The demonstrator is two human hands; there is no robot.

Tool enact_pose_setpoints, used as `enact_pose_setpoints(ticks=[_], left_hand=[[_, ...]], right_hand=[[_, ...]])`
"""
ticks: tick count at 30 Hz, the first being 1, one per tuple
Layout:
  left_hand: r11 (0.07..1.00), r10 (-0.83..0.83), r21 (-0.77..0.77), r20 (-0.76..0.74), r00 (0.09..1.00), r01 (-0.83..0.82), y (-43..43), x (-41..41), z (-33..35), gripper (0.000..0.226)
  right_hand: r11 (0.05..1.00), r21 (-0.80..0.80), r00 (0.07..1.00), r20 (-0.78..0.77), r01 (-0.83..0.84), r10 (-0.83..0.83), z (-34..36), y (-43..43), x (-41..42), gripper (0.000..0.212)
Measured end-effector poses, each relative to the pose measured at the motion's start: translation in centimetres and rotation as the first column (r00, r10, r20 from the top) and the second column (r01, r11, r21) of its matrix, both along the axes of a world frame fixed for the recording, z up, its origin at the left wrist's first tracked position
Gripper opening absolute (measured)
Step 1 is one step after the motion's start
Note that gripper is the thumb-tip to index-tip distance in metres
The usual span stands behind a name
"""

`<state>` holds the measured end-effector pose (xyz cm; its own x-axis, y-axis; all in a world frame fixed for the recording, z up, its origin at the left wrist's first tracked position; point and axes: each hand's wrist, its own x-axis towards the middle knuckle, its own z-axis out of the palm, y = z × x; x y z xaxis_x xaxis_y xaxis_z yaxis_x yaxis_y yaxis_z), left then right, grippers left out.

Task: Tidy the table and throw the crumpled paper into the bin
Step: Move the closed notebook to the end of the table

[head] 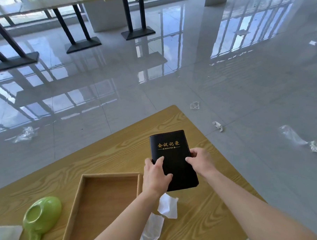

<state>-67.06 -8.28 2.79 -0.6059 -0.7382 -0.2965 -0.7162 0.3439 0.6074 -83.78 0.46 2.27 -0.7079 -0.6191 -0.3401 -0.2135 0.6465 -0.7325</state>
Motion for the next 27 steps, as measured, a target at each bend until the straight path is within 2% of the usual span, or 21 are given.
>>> enact_pose_setpoints(ticks=[6,11,15,18,20,23,25,27], left_hand=[[0.996,-0.002,0.085,0.035,0.999,-0.001,0.1,-3.2,-1.9,0.070],[0.996,-0.021,0.085,0.052,0.998,0.017,0.7,-4.5,-3.1,0.073],[0.998,-0.067,0.027,0.093,0.993,0.065,1.4,-4.6,-3.7,0.077],[0.983,-0.133,-0.110,0.135,0.982,0.148,1.5,-4.3,-4.1,0.076],[0.935,-0.247,-0.220,0.156,0.956,0.278,1.3,-3.8,-4.5,0.077],[0.826,-0.421,-0.319,0.200,0.885,0.465,0.8,-3.1,-5.1,0.076],[0.783,-0.473,-0.339,0.219,0.853,0.521,0.5,-3.0,-5.5,0.076],[0.773,-0.501,-0.324,0.218,0.838,0.546,0.3,-3.1,-5.7,0.082]], right_hand=[[0.995,0.100,0.997,-0.078,-0.006,0.014,-1.8,-0.5,-2.9,0.019],[0.993,0.121,0.993,-0.119,0.012,0.003,-3.3,-0.4,-4.0,0.040],[0.993,0.119,0.986,-0.162,-0.016,0.035,-4.2,0.0,-4.0,0.045],[0.991,0.099,0.967,-0.227,-0.093,0.113,-4.3,0.4,-3.8,0.050],[0.972,0.128,0.913,-0.339,-0.196,0.229,-4.3,1.0,-3.3,0.057],[0.899,0.221,0.728,-0.529,-0.378,0.436,-4.3,2.3,-2.5,0.059],[0.836,0.269,0.628,-0.561,-0.478,0.540,-4.3,3.0,-2.0,0.058],[0.784,0.305,0.579,-0.541,-0.541,0.610,-4.5,3.5,-1.9,0.055]])
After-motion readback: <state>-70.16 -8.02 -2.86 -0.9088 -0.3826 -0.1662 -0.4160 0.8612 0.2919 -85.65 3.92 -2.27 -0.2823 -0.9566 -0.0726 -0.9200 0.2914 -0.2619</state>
